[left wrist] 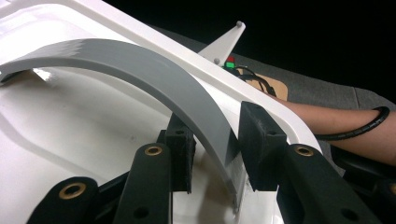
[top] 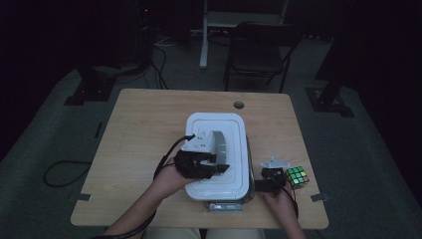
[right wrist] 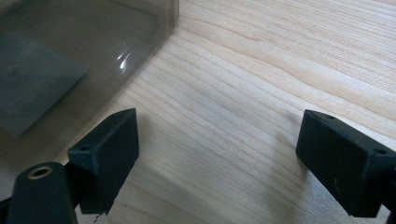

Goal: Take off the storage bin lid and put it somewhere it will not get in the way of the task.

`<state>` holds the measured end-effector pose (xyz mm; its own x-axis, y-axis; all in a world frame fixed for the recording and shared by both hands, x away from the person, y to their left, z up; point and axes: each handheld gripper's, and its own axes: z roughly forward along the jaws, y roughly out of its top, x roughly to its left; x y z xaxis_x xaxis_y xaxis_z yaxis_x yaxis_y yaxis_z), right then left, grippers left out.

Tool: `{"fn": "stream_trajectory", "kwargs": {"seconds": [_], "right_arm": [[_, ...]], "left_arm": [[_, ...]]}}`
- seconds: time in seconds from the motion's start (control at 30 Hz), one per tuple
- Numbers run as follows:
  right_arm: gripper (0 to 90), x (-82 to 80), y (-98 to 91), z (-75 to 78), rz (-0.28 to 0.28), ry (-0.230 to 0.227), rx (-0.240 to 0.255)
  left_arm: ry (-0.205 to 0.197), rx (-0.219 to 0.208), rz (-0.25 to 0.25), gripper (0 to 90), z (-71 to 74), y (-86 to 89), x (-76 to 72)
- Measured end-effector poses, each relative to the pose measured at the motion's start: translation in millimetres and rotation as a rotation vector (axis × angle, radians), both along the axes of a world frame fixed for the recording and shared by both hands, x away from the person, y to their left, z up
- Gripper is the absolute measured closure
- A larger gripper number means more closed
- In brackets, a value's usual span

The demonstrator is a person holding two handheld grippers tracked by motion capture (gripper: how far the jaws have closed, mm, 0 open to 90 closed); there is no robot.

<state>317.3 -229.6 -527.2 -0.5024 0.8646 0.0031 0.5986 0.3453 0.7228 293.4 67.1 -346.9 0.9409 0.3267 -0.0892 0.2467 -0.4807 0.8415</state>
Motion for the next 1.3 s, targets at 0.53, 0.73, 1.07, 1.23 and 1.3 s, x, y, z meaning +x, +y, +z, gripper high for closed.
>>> {"fn": "stream_trajectory", "kwargs": {"seconds": [0.53,0.73,1.07,1.23,1.3], "right_arm": [[13.1,0.1,0.0,-0.1,0.0,-0.001,0.001],[13.1,0.1,0.0,-0.1,0.0,0.0,0.001],[13.1,0.1,0.0,-0.1,0.001,-0.001,0.0],[13.1,0.0,0.1,-0.1,0.0,0.0,0.001],[13.1,0.1,0.0,-0.1,0.0,0.0,0.001]], "left_arm": [[-0.015,-0.002,0.027,67.4,3.9,50.3,-2.2],[-0.002,-0.014,0.065,67.4,-1.7,69.0,-0.2],[-0.001,-0.028,0.129,67.4,-6.9,111.0,-3.8],[0.01,-0.05,0.121,67.4,-17.1,128.9,-3.7],[0.006,-0.047,0.115,67.4,-22.8,133.4,-4.3]]}}
